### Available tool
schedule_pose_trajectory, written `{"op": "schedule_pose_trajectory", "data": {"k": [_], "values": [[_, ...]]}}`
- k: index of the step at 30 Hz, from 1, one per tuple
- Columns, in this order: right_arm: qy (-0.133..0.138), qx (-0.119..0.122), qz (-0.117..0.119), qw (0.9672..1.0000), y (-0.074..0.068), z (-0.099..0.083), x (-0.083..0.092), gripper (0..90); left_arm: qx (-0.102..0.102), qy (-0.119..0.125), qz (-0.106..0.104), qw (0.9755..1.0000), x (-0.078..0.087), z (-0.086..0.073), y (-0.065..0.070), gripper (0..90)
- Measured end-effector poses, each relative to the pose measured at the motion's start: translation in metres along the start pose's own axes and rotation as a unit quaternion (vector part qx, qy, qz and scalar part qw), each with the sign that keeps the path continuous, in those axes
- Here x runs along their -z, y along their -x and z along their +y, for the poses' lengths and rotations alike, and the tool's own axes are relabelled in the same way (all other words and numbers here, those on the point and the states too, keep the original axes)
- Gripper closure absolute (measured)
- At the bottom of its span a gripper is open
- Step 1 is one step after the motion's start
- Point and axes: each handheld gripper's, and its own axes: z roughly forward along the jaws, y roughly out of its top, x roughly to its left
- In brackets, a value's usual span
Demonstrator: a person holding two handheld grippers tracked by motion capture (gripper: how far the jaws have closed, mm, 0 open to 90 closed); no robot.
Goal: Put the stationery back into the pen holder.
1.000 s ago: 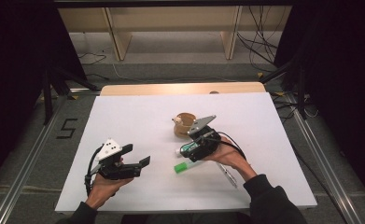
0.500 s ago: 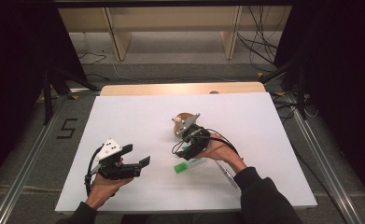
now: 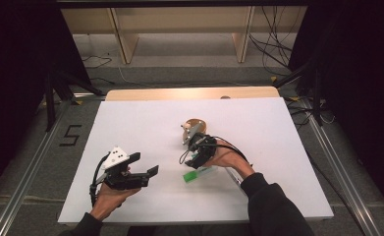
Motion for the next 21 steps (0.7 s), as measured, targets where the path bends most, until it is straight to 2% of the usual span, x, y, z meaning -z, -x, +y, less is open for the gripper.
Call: {"op": "schedule_pose_trajectory", "data": {"k": [9, 15, 17, 19, 21], "values": [[-0.027, 0.017, 0.003, 0.9995, 0.005, -0.001, -0.009, 37.9, 0.000, -0.002, 0.000, 1.0000, 0.000, 0.000, -0.001, 15.5], [-0.028, 0.025, 0.001, 0.9993, 0.005, 0.000, -0.014, 42.8, -0.008, -0.005, 0.002, 0.9999, -0.001, -0.001, 0.001, 15.5], [-0.040, 0.035, 0.009, 0.9985, 0.005, 0.001, -0.014, 43.2, -0.006, -0.005, 0.002, 1.0000, -0.001, -0.001, 0.001, 15.6], [-0.048, 0.034, 0.008, 0.9982, 0.003, 0.003, -0.015, 44.4, -0.006, -0.006, 0.002, 1.0000, -0.001, -0.001, 0.000, 15.6], [-0.041, 0.039, 0.008, 0.9984, 0.003, 0.004, -0.017, 45.5, -0.008, -0.006, 0.002, 1.0000, -0.001, -0.001, 0.000, 15.6]]}}
